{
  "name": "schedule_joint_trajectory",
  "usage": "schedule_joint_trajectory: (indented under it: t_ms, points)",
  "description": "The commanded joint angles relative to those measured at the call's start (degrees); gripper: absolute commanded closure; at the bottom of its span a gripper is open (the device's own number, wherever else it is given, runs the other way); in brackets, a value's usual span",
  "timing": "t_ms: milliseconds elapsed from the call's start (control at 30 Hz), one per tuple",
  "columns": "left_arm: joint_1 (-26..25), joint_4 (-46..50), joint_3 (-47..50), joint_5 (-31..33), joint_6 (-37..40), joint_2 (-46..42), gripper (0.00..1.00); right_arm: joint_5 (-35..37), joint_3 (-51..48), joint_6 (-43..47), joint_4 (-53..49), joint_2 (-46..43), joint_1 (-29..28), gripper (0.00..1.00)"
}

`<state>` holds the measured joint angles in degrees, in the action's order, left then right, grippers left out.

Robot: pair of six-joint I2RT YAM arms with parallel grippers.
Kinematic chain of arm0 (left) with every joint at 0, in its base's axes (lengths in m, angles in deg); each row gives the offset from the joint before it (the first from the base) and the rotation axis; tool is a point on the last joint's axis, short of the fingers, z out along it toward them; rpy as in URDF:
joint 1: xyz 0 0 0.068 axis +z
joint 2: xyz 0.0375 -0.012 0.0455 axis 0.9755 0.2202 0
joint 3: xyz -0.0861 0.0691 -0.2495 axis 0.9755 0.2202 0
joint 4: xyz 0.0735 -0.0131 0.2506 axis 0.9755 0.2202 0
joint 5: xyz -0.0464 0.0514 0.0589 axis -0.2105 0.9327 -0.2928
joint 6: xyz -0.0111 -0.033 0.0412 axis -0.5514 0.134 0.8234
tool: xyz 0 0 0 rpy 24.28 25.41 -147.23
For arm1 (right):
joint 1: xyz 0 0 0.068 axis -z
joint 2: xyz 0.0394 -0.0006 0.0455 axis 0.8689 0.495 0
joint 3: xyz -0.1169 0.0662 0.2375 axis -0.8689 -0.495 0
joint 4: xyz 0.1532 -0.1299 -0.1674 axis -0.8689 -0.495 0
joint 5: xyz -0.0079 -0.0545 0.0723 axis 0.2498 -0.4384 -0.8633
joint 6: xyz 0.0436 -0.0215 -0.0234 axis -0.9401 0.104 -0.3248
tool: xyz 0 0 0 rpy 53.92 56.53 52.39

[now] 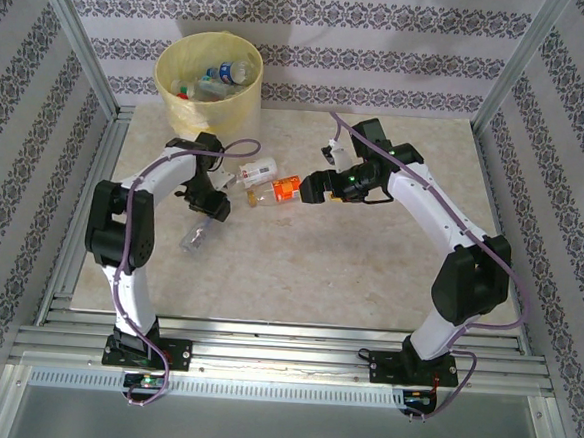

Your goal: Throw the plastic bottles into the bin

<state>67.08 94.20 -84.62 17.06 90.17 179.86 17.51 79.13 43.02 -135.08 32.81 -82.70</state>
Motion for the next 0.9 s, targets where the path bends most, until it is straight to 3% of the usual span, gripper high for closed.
schedule_joint_trajectory:
  t_ms: [0, 600, 867]
  points:
    - [-0.66, -1.02, 1.22, -1.94, -2.05, -2.89, 0.78, -0.36, -0.34, 0.49, 0.56, -1.98, -0.02, 0.02]
    - [-0.64, -9.49, 6.86, -7.62, -13.20, -20.20, 0.79, -1.32, -1.71, 0.66, 0.65, -2.68, 0.07, 0.02]
    - [-0.88, -19.41, 10.43, -13.08, -21.98, -32.12, 0.79, -1.90, -1.72, 0.33, 1.25, -2.00, 0.04, 0.02]
